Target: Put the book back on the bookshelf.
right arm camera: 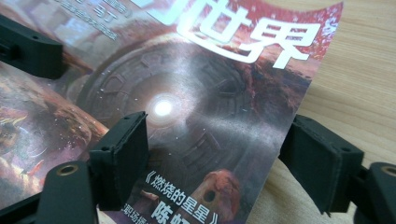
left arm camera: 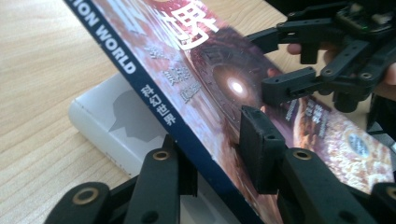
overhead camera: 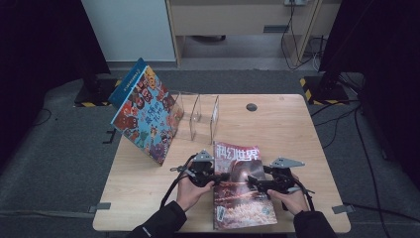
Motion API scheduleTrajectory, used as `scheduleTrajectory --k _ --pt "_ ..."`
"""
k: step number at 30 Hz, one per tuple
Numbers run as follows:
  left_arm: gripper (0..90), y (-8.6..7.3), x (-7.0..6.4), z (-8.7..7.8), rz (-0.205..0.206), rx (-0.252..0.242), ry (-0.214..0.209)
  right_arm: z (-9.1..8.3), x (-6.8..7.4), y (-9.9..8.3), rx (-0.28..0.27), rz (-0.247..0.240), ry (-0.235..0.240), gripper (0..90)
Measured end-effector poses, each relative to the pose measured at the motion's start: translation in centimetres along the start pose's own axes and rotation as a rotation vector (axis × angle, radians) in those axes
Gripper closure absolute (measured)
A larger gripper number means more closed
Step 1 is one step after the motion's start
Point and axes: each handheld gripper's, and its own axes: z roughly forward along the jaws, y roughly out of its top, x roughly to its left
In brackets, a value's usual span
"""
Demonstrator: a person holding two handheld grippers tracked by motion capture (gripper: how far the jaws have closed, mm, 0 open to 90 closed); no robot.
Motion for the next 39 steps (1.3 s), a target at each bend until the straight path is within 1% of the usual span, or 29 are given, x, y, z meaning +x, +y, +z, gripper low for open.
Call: scheduleTrajectory --k 5,8,12,13,14,15,18,22,25,26,30,33,35,36,39 --pt "71.4 0.4 -0.5 -0.8 0.011 -0.028 -0.018 -0.1 0.0 0.1 -0.013 0.007 0.017 19.5" --pt "73.9 0.7 -0.8 -1.4 0.013 -0.044 -0.031 -0.2 0.0 0.1 -0.020 -0.004 0.022 19.0" --pt "75.9 1.2 -1.4 -2.1 0.026 -0.064 -0.048 -0.4 0.1 0.3 -0.057 -0.009 0.034 18.8" --pt "76.3 1.3 -1.6 -2.2 0.029 -0.063 -0.055 -0.5 0.0 0.4 -0.066 -0.011 0.039 18.8" --pt "77.3 1.4 -1.7 -2.3 0.030 -0.070 -0.072 -0.5 0.0 0.4 -0.077 -0.002 0.044 18.8" --pt "78.4 1.6 -1.9 -2.7 0.033 -0.069 -0.075 -0.6 0.0 0.5 -0.083 -0.007 0.047 18.6" --pt "81.1 2.1 -2.5 -3.3 0.051 -0.078 -0.086 -0.8 0.0 0.7 -0.112 0.008 0.076 17.9" --pt "83.1 2.3 -2.9 -3.8 0.062 -0.089 -0.102 -1.1 0.0 0.9 -0.155 0.023 0.118 17.7" --pt "83.1 2.5 -3.0 -4.1 0.072 -0.100 -0.104 -1.4 0.1 1.1 -0.172 0.018 0.137 17.9" --pt "83.1 2.5 -3.0 -4.2 0.073 -0.103 -0.104 -1.5 0.1 1.2 -0.174 0.013 0.137 19.3" --pt "83.1 2.7 -3.0 -4.6 0.083 -0.114 -0.102 -2.2 -0.1 1.5 -0.210 0.014 0.138 27.8" --pt "83.1 3.1 -3.2 -5.0 0.103 -0.124 -0.098 -2.7 -0.1 2.0 -0.240 0.014 0.137 30.1" --pt "83.1 3.3 -3.3 -5.3 0.117 -0.132 -0.094 -2.9 -0.1 2.3 -0.262 0.000 0.134 31.5" --pt "83.1 3.5 -3.4 -5.5 0.123 -0.143 -0.093 -3.1 -0.1 2.5 -0.271 -0.005 0.133 32.8" --pt "83.2 3.9 -3.4 -5.9 0.140 -0.172 -0.089 -4.0 -0.1 3.4 -0.328 -0.025 0.124 39.1"
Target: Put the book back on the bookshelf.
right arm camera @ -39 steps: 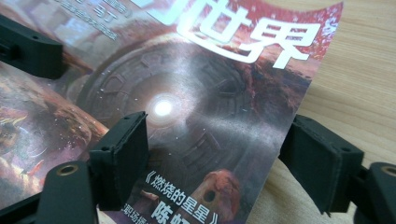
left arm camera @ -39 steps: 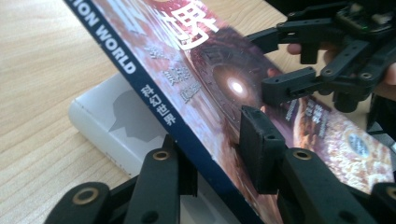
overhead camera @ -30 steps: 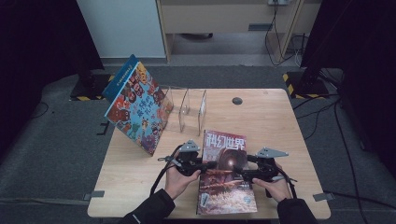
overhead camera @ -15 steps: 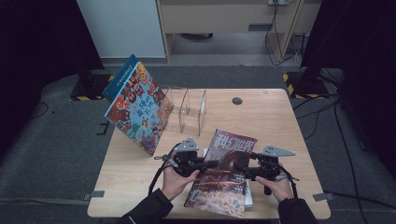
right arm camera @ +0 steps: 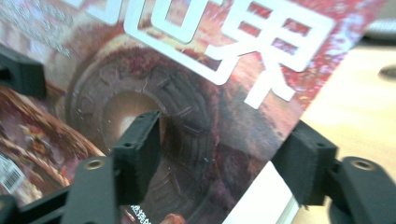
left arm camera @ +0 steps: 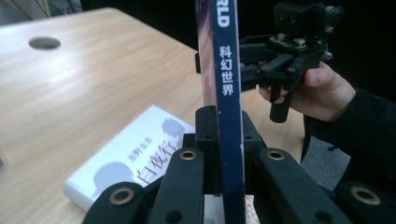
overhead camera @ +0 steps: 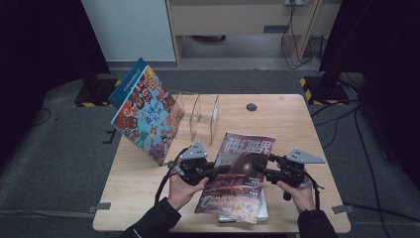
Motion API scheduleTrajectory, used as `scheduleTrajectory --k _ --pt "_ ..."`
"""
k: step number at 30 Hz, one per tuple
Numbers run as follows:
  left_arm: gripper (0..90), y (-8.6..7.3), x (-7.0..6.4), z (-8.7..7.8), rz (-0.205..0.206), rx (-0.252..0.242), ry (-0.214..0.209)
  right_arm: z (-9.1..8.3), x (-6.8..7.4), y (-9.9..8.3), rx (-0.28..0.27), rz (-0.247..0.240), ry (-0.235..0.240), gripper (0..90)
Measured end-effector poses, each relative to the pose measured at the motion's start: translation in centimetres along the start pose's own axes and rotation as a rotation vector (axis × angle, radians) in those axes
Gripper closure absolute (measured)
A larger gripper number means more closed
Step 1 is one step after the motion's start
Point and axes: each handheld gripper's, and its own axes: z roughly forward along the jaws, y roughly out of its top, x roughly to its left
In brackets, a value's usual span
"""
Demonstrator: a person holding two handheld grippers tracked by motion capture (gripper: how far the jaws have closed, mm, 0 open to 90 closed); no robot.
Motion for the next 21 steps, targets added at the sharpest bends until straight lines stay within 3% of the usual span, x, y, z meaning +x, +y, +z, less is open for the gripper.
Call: scheduleTrajectory --k 5,12,21 --pt "83.1 0.6 0.1 -0.3 0.028 -0.044 -0.009 -0.9 0.2 2.0 -0.068 -0.059 -0.020 49.4" --pt "83.1 1.2 -0.2 -0.4 0.088 -0.092 -0.020 -1.4 0.4 4.2 -0.124 -0.109 -0.043 51.4" --pt "81.4 1.2 -0.3 -0.8 0.110 -0.036 -0.010 -1.7 0.9 4.5 -0.143 -0.152 -0.034 51.4"
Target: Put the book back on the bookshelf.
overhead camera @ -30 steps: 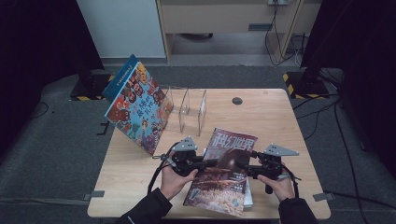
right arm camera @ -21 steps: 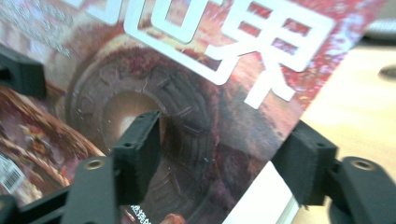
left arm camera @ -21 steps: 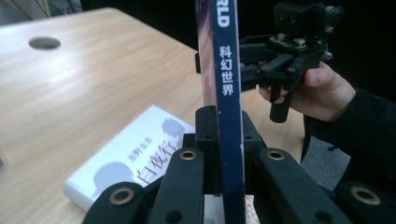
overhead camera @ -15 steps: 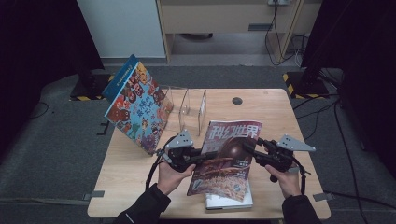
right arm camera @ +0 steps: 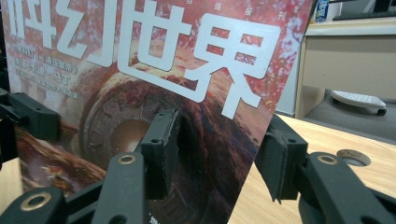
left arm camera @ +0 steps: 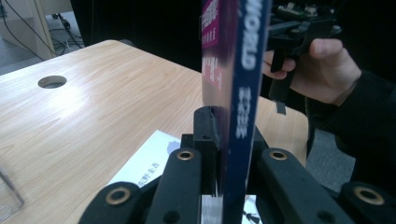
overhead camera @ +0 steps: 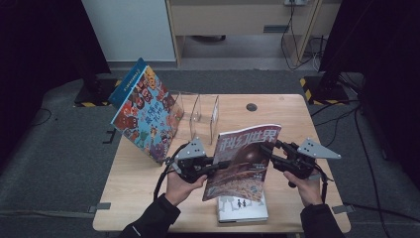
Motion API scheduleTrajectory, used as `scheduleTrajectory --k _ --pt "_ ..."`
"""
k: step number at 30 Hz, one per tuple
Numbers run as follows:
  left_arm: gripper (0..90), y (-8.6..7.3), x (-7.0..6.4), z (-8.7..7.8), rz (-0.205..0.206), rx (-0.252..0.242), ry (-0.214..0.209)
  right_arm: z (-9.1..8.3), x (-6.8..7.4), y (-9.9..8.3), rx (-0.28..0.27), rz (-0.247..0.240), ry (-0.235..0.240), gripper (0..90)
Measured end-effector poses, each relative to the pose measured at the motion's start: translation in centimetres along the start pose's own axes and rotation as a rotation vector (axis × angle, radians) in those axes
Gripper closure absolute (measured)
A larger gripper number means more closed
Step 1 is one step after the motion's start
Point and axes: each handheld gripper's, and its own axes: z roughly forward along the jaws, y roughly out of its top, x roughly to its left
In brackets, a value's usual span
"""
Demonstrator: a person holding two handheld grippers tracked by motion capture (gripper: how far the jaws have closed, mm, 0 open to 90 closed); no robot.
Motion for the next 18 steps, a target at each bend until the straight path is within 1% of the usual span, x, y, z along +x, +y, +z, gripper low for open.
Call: scheduleTrajectory --k 3,6,8,10,11,14,16,17,18 --pt "80.1 0.2 0.1 -0.2 -0.001 0.008 0.005 0.0 0.2 0.1 -0.005 0.001 0.009 51.2" --pt "79.4 0.3 0.1 -0.3 0.005 0.015 0.006 0.0 0.6 0.1 -0.005 -0.008 0.016 50.3" --pt "79.3 0.3 0.0 -0.4 0.007 0.014 0.005 -0.1 0.8 0.0 0.000 -0.019 0.013 49.5" --pt "78.7 0.4 0.1 -0.5 0.013 0.010 0.001 0.0 0.9 -0.1 0.018 -0.020 0.019 47.1" --pt "79.6 0.4 0.1 -0.5 0.016 0.013 -0.001 0.0 1.0 -0.2 0.017 -0.022 0.018 46.2" --pt "82.2 0.3 -0.1 -0.8 0.041 0.024 -0.012 0.1 1.1 -0.3 0.024 -0.024 0.028 44.2" --pt "82.7 0.3 -0.2 -1.0 0.049 0.032 -0.022 0.2 1.0 -0.4 0.030 -0.018 0.034 40.1" --pt "82.8 0.3 -0.2 -1.2 0.051 0.037 -0.024 0.3 1.0 -0.5 0.032 -0.015 0.032 37.0" --pt "82.8 0.2 -0.3 -1.3 0.052 0.039 -0.021 0.4 0.9 -0.6 0.024 -0.007 0.023 34.5"
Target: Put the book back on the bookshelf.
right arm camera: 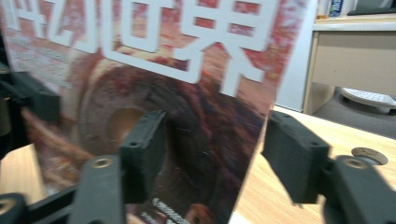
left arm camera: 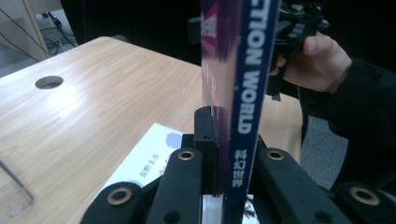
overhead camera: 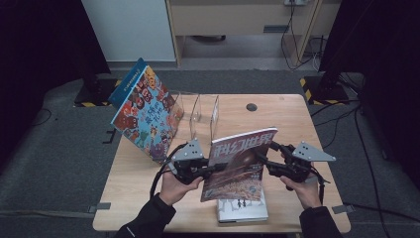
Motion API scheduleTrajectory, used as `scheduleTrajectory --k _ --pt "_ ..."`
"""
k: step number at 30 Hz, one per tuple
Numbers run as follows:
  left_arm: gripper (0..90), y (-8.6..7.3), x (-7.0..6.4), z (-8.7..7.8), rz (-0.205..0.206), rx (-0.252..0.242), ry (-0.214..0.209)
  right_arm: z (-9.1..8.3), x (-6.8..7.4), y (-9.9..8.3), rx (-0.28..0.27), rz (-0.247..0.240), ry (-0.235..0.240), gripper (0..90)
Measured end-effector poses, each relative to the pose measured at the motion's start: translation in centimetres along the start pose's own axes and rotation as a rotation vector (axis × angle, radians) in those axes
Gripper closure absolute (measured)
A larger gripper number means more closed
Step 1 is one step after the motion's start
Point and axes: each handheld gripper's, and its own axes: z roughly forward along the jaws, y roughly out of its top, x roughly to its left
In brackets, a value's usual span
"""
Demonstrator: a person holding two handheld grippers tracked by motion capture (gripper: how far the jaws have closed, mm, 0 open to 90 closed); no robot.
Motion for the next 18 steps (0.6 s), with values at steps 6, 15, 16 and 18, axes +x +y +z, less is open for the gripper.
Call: scheduleTrajectory --k 6,15,16,18 --pt "82.9 -0.6 0.1 -0.6 0.019 -0.011 -0.022 0.7 -0.3 -0.8 0.005 0.058 0.056 25.2" --pt "81.5 -0.3 0.2 -0.8 0.034 0.004 -0.010 1.1 0.2 -0.5 0.015 0.062 0.132 53.6" --pt "81.1 -0.3 0.2 -0.9 0.036 0.005 -0.005 0.9 0.0 -0.4 0.014 0.074 0.145 59.0" --pt "80.0 -0.2 0.4 -0.9 0.035 0.008 0.004 0.6 -0.1 -0.2 0.001 0.077 0.166 67.2"
